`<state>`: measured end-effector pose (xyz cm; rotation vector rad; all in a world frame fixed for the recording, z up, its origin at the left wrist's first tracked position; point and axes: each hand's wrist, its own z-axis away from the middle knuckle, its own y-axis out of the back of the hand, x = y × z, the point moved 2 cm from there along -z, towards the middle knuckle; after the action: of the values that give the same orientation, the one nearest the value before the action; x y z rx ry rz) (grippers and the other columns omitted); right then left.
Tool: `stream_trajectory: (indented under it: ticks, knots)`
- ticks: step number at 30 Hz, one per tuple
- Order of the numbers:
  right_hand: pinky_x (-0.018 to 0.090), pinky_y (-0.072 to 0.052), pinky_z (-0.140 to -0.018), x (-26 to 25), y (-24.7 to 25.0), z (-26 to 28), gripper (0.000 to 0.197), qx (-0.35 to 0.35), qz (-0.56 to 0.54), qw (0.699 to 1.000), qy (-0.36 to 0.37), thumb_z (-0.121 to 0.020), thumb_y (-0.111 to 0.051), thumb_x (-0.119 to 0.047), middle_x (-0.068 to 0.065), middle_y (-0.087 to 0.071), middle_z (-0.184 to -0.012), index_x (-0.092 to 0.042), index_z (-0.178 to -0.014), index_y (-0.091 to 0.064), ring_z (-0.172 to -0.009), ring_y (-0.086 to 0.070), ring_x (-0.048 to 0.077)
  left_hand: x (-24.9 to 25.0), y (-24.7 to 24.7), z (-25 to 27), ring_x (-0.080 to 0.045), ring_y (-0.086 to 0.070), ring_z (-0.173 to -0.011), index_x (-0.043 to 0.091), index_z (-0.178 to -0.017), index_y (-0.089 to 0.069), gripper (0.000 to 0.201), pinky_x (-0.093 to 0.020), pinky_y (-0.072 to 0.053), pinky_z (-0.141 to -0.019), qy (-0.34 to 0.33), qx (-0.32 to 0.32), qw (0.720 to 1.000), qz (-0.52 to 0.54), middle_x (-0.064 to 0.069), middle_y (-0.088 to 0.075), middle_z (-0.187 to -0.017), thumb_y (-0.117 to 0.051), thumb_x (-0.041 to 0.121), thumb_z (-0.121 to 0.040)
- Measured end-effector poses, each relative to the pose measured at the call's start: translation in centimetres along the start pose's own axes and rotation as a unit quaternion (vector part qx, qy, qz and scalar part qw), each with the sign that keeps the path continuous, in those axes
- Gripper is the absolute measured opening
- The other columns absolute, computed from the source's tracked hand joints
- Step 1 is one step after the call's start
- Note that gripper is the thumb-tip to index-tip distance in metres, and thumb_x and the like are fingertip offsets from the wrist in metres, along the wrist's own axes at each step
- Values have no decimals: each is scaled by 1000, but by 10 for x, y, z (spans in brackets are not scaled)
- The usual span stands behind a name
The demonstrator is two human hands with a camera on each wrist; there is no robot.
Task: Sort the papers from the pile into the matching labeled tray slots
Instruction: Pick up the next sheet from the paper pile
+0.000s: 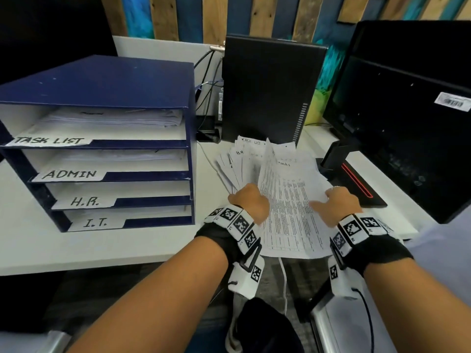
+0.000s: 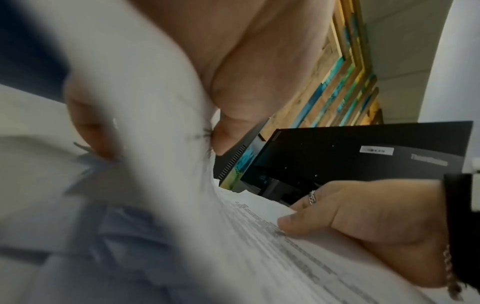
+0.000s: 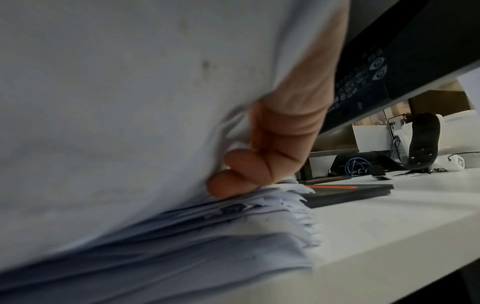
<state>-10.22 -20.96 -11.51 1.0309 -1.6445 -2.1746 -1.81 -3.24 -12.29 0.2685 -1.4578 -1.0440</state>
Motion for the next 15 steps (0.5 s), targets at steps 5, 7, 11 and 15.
stream_trajectory:
  ticks: [5,7,11,15]
  knots:
    - [35,-51,-73,-1,-1,1,38,4,-33,999,-6,-92,-68,-16,13,-64,-111,-5,-126,-57,-91,-62,30,0,0,-5,-31,-62,-103,6,-114,-63,26,-42,-47,-98,-7,21,1000,19,-11,-67,-112,-44,11,-97]
    - [33,-48,-74,1,0,1,39,-2,-49,999,-10,-94,-65,-18,14,-64,-110,-3,-129,-57,-88,-59,28,-4,1,-7,-29,-64,-100,6,-113,-65,25,-40,-51,-94,-6,21,999,38,-10,-68,-110,-47,10,-95]
    - [36,-50,-80,6,2,0,44,-9,-74,997,1,-95,-66,-28,14,-63,-110,1,-127,-58,-95,-61,30,-11,5,-10,-26,-67,-95,6,-108,-67,22,-39,-57,-85,-3,21,993,116,-9,-70,-106,-53,8,-91]
    - [41,-51,-80,9,-2,2,37,-19,-100,995,11,-93,-68,-38,12,-59,-88,-2,-92,-61,-85,-60,30,-19,11,-8,-25,-66,-98,13,-122,-58,34,-37,-56,-88,27,56,975,212,-6,-67,-112,-57,6,-89]
